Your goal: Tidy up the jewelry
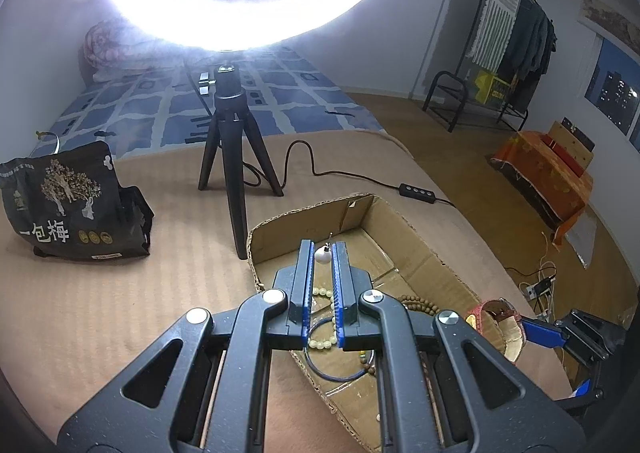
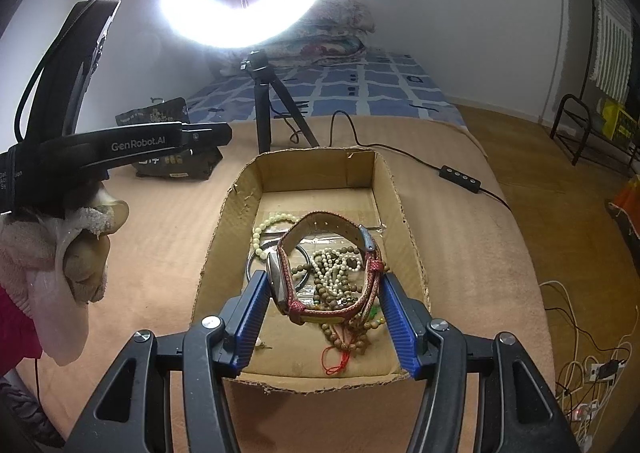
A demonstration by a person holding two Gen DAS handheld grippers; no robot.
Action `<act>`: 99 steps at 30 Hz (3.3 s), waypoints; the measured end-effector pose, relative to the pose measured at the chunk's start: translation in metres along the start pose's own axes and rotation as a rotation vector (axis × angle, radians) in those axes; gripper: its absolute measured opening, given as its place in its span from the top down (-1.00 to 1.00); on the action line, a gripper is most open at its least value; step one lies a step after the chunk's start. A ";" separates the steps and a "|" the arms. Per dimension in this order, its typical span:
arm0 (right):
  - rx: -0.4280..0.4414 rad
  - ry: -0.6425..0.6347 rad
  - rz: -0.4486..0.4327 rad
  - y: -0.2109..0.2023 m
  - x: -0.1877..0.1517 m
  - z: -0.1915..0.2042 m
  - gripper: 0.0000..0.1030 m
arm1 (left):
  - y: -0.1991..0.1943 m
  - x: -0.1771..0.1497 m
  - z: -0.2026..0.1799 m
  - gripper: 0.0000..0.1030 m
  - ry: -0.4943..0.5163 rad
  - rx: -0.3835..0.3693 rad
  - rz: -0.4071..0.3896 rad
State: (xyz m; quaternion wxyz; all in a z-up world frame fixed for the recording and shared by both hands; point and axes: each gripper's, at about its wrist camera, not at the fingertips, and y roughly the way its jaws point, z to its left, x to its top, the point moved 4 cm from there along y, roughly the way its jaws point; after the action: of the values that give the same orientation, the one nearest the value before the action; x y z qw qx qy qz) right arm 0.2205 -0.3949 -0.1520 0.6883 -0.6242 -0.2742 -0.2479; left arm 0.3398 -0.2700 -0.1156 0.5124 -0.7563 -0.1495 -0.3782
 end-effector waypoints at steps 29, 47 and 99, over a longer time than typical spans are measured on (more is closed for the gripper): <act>-0.097 -0.072 -0.046 -0.007 0.004 0.013 -0.99 | -0.015 0.005 -0.003 -0.55 0.011 0.050 -0.060; -0.143 -0.063 -0.121 -0.056 0.013 0.015 -0.99 | -0.069 0.009 -0.015 -0.55 0.031 0.058 -0.116; -0.292 0.021 -0.334 -0.172 -0.013 0.051 -0.99 | -0.289 -0.086 -0.021 -1.00 0.157 0.179 -0.292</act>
State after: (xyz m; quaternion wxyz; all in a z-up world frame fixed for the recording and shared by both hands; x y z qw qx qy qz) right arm 0.0902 -0.3609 -0.0332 0.5429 -0.6605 -0.3277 -0.4020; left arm 0.0962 -0.1500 0.0176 0.5274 -0.6463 -0.2501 -0.4915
